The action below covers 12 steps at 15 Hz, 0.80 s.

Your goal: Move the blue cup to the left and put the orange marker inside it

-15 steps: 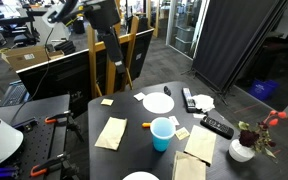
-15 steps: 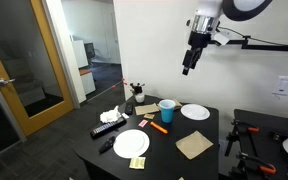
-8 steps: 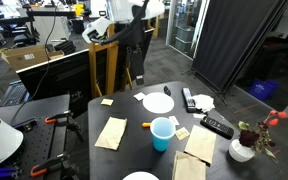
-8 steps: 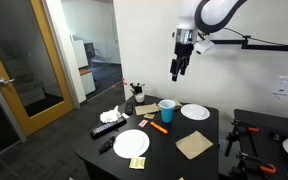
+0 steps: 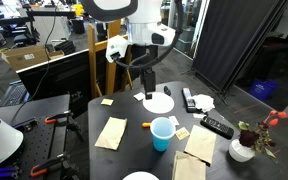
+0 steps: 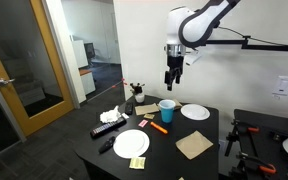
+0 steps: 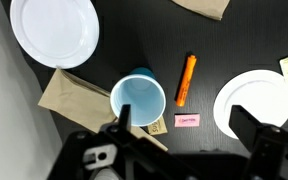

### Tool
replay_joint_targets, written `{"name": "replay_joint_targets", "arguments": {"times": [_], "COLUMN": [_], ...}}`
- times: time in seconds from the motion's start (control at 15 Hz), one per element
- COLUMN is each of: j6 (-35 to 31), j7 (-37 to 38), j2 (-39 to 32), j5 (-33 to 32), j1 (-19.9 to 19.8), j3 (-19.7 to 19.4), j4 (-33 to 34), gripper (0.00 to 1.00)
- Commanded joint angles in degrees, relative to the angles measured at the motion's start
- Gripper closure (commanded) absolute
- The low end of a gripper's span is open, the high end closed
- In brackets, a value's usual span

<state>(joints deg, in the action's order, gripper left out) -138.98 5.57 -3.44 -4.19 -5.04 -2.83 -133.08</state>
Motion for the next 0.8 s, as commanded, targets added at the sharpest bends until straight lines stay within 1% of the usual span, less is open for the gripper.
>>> {"name": "replay_joint_targets", "arguments": {"times": [0.0,0.33,0.4,0.73], "j6": [0.01,-1.6,-2.92,-6.76], "j7": [-2.67,-4.49,-4.46,-7.83], "j2": [-4.22,-8.0,-8.71,-12.62], "j5": [1.15,1.35,0.66,2.29], "j1": [0.21,0.14,0.24,-0.2], "j3": [-0.54,-0.4,-0.47,0.08], "j4": [2.74,3.01,2.86,4.08], "gripper": [0.0,0.0,0.0,0.0]}}
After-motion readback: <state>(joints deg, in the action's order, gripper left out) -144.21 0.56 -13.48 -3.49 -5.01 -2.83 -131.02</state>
